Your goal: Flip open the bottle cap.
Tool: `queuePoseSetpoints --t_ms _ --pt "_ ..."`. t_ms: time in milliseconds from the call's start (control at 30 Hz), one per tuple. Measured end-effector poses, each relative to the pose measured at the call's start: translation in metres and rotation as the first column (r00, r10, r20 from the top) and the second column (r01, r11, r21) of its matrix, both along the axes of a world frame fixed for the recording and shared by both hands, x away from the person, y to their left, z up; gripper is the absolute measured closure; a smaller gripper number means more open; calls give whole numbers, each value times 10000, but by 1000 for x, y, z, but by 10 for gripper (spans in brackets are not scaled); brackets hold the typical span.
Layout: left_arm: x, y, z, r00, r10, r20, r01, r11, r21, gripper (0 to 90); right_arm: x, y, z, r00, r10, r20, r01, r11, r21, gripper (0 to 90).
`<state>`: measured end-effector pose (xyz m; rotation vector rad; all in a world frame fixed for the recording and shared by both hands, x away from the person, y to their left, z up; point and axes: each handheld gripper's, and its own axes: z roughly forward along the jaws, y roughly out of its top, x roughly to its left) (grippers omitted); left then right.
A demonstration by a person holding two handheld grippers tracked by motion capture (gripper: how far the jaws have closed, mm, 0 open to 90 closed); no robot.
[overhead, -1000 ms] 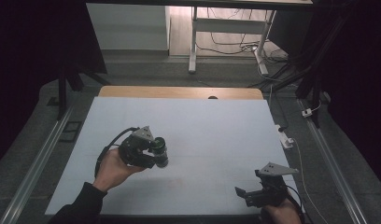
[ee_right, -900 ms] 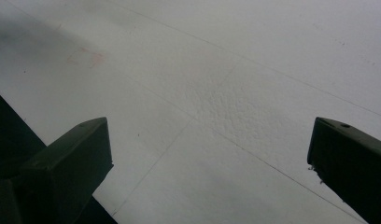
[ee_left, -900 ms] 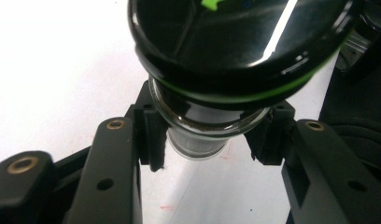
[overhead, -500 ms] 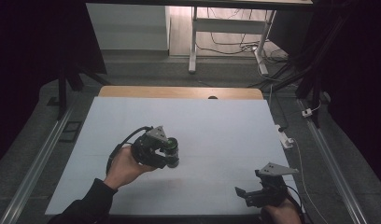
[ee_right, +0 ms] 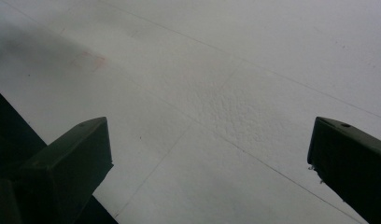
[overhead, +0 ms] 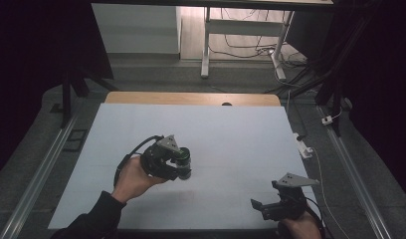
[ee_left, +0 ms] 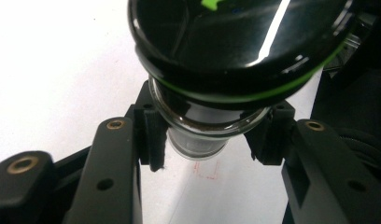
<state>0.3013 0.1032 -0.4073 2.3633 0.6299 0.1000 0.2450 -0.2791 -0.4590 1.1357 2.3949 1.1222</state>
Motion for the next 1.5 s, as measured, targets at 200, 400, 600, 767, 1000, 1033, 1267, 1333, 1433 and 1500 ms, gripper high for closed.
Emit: queuePoseSetpoints --t_ms 200,400,600,767,1000,1033,1267,1333,1433,1500 --pt "0 -1 -1 10000 -35 -4 35 10000 -24 538 0 3 2 9992 391 -56 -389 9990 201 0" --pt "-1 -1 0 10000 -52 40 52 10000 -70 538 1 12 10 9959 875 221 -882 9957 298 0" --pt "-1 -1 0 10000 -16 56 17 10000 -68 538 4 20 13 9925 1163 373 -1187 9903 724 0" --pt "-1 0 -1 10000 27 69 -26 10000 -66 538 6 31 18 9867 1555 469 -1588 9842 785 0" --pt "-1 0 0 9999 90 127 -89 9999 -102 538 12 51 30 9821 1805 538 -1844 9797 787 0" --pt "-1 0 0 9999 89 130 -88 9999 -95 538 14 54 31 9813 1846 549 -1883 9794 723 0" --pt "-2 -1 -1 9999 54 151 -53 10000 -60 538 21 78 41 9737 2190 627 -2229 9728 627 0" --pt "-2 -1 -1 9998 62 165 -61 10000 -55 538 23 83 44 9695 2347 713 -2388 9694 568 0" --pt "-2 0 0 9998 59 184 -58 10000 -45 538 30 93 47 9659 2492 707 -2538 9651 645 0" --pt "-2 0 0 9998 56 198 -55 10000 -51 538 32 95 48 9649 2535 686 -2579 9640 653 0"
